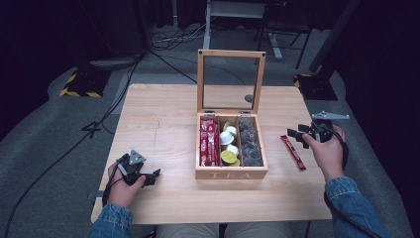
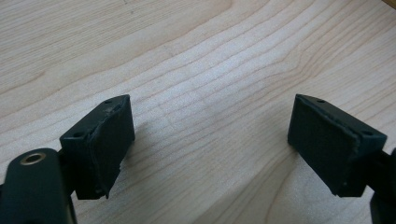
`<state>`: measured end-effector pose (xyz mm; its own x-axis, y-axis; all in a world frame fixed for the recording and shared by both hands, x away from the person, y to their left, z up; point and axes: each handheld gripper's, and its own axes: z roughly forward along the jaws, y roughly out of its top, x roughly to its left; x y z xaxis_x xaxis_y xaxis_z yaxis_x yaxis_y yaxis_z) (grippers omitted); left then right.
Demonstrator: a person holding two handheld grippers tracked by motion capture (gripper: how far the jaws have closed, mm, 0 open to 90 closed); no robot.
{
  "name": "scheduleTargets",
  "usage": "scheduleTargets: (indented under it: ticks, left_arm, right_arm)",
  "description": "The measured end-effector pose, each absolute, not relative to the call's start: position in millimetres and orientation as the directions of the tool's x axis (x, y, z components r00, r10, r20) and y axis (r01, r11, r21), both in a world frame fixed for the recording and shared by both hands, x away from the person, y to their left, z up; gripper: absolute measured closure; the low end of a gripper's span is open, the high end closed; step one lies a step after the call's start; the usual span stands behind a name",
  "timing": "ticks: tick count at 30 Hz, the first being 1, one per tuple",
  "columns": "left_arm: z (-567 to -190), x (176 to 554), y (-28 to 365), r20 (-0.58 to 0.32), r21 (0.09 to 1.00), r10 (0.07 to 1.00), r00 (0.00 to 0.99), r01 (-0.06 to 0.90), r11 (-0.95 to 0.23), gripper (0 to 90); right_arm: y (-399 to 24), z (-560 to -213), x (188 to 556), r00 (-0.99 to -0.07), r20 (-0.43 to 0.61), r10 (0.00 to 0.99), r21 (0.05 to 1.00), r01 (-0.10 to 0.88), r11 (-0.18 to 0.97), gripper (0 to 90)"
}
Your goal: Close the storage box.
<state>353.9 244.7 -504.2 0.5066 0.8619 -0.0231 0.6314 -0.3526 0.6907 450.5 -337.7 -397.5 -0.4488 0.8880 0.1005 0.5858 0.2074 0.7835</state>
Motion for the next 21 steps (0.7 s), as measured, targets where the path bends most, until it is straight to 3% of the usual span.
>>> scheduleTargets:
  ticks: [10, 21]
  left_arm:
    - [-504.3, 350.6, 244.3, -0.02, 0.694, 0.866, 0.5, 0.631, -0.348, 15.6]
    - [-504.3, 350.6, 244.3, -0.021, 0.693, 0.866, 0.499, 0.631, -0.347, 15.6]
  right_arm:
    - [-305.8, -351.5, 466.4, -0.541, 0.09, 0.836, 0.849, 0.481, 0.22, 40.3]
    - [-284.9, -328.0, 497.9, -0.576, 0.08, 0.814, 0.869, 0.44, 0.226, 39.7]
